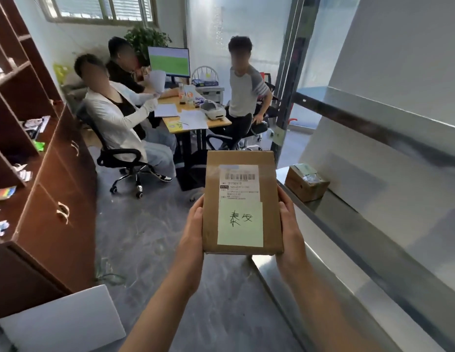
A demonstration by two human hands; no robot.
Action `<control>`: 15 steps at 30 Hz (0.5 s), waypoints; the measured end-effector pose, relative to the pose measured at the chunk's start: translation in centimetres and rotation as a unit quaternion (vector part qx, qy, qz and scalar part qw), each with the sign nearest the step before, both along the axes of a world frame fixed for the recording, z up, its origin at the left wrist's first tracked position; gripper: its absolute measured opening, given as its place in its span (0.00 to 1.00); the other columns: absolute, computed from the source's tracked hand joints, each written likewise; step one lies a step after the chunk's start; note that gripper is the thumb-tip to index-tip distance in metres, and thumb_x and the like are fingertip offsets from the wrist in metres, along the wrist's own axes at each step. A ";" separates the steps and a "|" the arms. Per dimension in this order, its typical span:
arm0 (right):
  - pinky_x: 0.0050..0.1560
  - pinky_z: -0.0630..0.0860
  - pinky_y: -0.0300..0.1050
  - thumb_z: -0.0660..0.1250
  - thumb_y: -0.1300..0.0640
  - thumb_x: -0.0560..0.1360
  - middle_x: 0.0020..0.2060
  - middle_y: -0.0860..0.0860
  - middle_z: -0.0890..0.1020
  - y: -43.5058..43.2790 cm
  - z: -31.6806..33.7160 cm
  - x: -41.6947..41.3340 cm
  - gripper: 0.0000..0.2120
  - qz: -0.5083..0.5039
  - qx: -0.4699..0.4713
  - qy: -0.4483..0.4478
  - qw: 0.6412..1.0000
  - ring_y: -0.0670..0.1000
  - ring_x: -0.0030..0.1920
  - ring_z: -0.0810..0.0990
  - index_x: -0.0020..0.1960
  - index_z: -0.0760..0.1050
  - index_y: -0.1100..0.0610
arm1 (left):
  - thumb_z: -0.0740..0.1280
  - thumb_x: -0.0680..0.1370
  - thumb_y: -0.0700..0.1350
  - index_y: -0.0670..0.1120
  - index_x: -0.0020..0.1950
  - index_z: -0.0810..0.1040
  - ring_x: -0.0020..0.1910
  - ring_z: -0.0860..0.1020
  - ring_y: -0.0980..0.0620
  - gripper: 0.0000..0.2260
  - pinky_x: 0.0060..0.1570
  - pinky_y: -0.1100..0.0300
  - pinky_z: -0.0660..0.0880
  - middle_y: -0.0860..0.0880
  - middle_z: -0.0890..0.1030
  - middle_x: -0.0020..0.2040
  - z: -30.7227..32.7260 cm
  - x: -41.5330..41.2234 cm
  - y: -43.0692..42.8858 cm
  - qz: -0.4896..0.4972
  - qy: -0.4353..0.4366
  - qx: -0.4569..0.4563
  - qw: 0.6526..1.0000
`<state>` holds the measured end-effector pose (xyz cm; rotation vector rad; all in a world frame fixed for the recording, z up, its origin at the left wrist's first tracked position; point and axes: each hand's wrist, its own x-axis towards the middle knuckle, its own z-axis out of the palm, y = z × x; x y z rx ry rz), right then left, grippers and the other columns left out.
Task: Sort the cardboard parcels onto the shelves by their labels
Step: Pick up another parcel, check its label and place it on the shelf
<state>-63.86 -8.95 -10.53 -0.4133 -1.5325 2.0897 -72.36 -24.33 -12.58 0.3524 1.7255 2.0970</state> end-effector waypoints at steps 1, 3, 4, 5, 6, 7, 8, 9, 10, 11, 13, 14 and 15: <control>0.43 0.83 0.40 0.52 0.53 0.85 0.59 0.51 0.84 -0.4 0.0 -1.0 0.17 -0.006 -0.010 0.002 1.000 0.47 0.52 0.86 0.72 0.69 0.46 | 0.52 0.85 0.59 0.66 0.70 0.73 0.64 0.81 0.52 0.16 0.68 0.41 0.74 0.56 0.84 0.63 -0.1 -1.3 -0.3 -0.004 0.003 -0.003 1.000; 0.42 0.83 0.40 0.52 0.53 0.85 0.59 0.53 0.84 -1.1 -0.1 -2.9 0.17 -0.014 -0.018 0.002 1.000 0.47 0.51 0.86 0.72 0.69 0.47 | 0.53 0.85 0.59 0.66 0.70 0.72 0.63 0.81 0.53 0.16 0.68 0.40 0.73 0.56 0.84 0.63 -0.5 -3.6 -0.7 -0.014 0.005 -0.010 1.000; 0.42 0.83 0.40 0.52 0.53 0.85 0.59 0.53 0.84 -1.3 -0.3 -3.7 0.17 -0.018 -0.014 0.000 1.000 0.47 0.51 0.86 0.73 0.68 0.47 | 0.52 0.85 0.59 0.67 0.70 0.72 0.63 0.81 0.54 0.16 0.68 0.40 0.73 0.57 0.84 0.63 -0.7 -4.7 -0.9 -0.021 0.006 -0.013 1.000; 0.42 0.83 0.40 0.51 0.53 0.85 0.59 0.53 0.84 -1.5 -0.3 -4.5 0.18 -0.021 -0.007 -0.003 1.000 0.48 0.52 0.86 0.73 0.68 0.47 | 0.52 0.85 0.60 0.67 0.70 0.72 0.63 0.81 0.54 0.16 0.68 0.40 0.73 0.57 0.84 0.63 -0.9 -5.8 -1.0 -0.028 0.009 -0.016 0.999; 0.43 0.83 0.40 0.51 0.53 0.85 0.59 0.52 0.84 -1.6 -0.3 -5.3 0.17 -0.024 -0.001 -0.005 1.000 0.48 0.52 0.86 0.73 0.68 0.47 | 0.52 0.85 0.60 0.67 0.70 0.73 0.63 0.81 0.54 0.16 0.68 0.40 0.73 0.57 0.84 0.63 -1.0 -6.7 -1.0 -0.035 0.011 -0.017 0.999; 0.43 0.84 0.42 0.51 0.53 0.85 0.59 0.52 0.84 -1.7 -0.3 -6.0 0.17 -0.031 0.002 -0.008 0.999 0.49 0.53 0.86 0.72 0.68 0.47 | 0.52 0.85 0.59 0.66 0.70 0.73 0.63 0.81 0.54 0.16 0.68 0.40 0.74 0.57 0.84 0.63 -1.1 -7.7 -0.8 -0.042 0.009 -0.016 0.999; 0.45 0.84 0.44 0.51 0.52 0.85 0.60 0.53 0.83 -1.7 -0.3 -6.6 0.17 -0.041 0.001 -0.013 0.999 0.51 0.55 0.85 0.72 0.68 0.46 | 0.52 0.85 0.59 0.66 0.69 0.73 0.62 0.82 0.54 0.16 0.67 0.41 0.74 0.56 0.84 0.62 -1.1 -8.5 -0.6 -0.047 0.006 -0.015 0.999; 0.48 0.85 0.47 0.51 0.52 0.85 0.61 0.53 0.83 -1.6 -0.2 -7.1 0.17 -0.053 0.000 -0.017 0.998 0.53 0.57 0.85 0.72 0.68 0.45 | 0.52 0.85 0.58 0.65 0.70 0.74 0.62 0.82 0.54 0.16 0.67 0.41 0.74 0.56 0.84 0.62 -1.2 -9.2 -0.3 -0.052 0.003 -0.012 0.999; 0.52 0.84 0.49 0.51 0.52 0.85 0.61 0.54 0.83 -1.4 -0.1 -7.5 0.17 -0.066 -0.002 -0.021 0.998 0.54 0.59 0.84 0.71 0.68 0.43 | 0.52 0.85 0.58 0.64 0.70 0.73 0.61 0.82 0.54 0.17 0.67 0.42 0.74 0.56 0.84 0.62 -1.1 -9.8 0.1 -0.058 0.002 -0.009 0.998; 0.55 0.83 0.52 0.52 0.51 0.85 0.62 0.53 0.82 -1.1 0.0 -7.9 0.16 -0.080 -0.001 -0.024 0.997 0.55 0.60 0.83 0.69 0.70 0.41 | 0.52 0.85 0.57 0.64 0.71 0.73 0.62 0.82 0.54 0.17 0.67 0.43 0.75 0.56 0.84 0.62 -1.1 -10.3 0.6 -0.066 0.003 -0.007 0.998; 0.61 0.79 0.60 0.53 0.49 0.85 0.63 0.52 0.82 -0.3 0.3 -8.7 0.16 -0.097 0.004 -0.028 0.995 0.57 0.62 0.81 0.65 0.73 0.35 | 0.52 0.85 0.58 0.63 0.72 0.72 0.62 0.82 0.53 0.17 0.65 0.43 0.76 0.55 0.84 0.62 -0.9 -11.4 1.8 -0.083 0.010 -0.005 0.996; 0.63 0.77 0.64 0.53 0.49 0.85 0.64 0.53 0.81 0.3 0.3 -9.2 0.16 -0.101 0.004 -0.029 0.994 0.58 0.64 0.81 0.63 0.74 0.32 | 0.52 0.85 0.57 0.63 0.71 0.73 0.61 0.82 0.53 0.17 0.64 0.44 0.76 0.55 0.85 0.61 -0.8 -12.0 2.5 -0.090 0.014 -0.004 0.996; 0.64 0.76 0.66 0.53 0.49 0.85 0.64 0.54 0.81 0.8 0.4 -9.7 0.16 -0.107 0.002 -0.028 0.994 0.59 0.64 0.80 0.61 0.75 0.31 | 0.52 0.86 0.57 0.62 0.71 0.73 0.61 0.83 0.52 0.17 0.63 0.45 0.77 0.55 0.85 0.60 -0.6 -12.7 3.1 -0.095 0.015 -0.001 0.995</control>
